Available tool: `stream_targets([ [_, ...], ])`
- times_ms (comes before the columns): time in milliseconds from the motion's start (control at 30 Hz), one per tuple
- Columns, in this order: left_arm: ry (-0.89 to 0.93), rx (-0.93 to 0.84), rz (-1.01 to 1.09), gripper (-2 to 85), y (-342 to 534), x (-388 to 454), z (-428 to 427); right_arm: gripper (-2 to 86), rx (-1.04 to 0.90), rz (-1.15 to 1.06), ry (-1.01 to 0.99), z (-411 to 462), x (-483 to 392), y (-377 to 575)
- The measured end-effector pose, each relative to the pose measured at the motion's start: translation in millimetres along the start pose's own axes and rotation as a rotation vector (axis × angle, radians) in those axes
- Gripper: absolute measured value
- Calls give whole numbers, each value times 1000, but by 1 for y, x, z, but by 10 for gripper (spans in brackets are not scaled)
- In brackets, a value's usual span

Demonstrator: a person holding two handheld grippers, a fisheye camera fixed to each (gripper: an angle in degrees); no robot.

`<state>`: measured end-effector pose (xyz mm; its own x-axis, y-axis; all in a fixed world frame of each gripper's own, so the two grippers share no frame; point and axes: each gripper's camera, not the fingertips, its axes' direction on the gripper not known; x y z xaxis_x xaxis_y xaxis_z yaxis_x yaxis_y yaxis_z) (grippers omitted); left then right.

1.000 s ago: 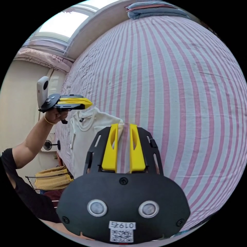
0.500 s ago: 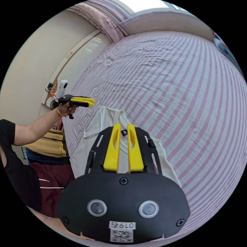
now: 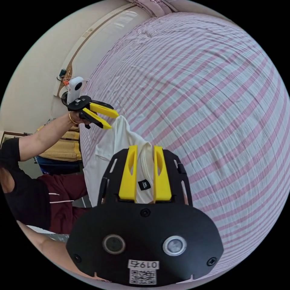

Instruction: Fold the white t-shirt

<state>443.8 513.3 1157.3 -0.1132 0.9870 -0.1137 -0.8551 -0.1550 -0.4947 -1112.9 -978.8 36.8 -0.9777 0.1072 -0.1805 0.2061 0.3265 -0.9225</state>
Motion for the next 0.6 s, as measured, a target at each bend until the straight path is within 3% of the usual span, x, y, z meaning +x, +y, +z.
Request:
stream_targets([
  [133,91,10,-7,101,12,-36,2,94,44,-33,-24,-6,5,-26],
  [300,84,-23,11,91,18,-66,8,98,-77,-102,-4,13,0,-63],
  [600,182,28,-70,40,31,-128,13,72,-94,-82,-100,22,12,-107],
])
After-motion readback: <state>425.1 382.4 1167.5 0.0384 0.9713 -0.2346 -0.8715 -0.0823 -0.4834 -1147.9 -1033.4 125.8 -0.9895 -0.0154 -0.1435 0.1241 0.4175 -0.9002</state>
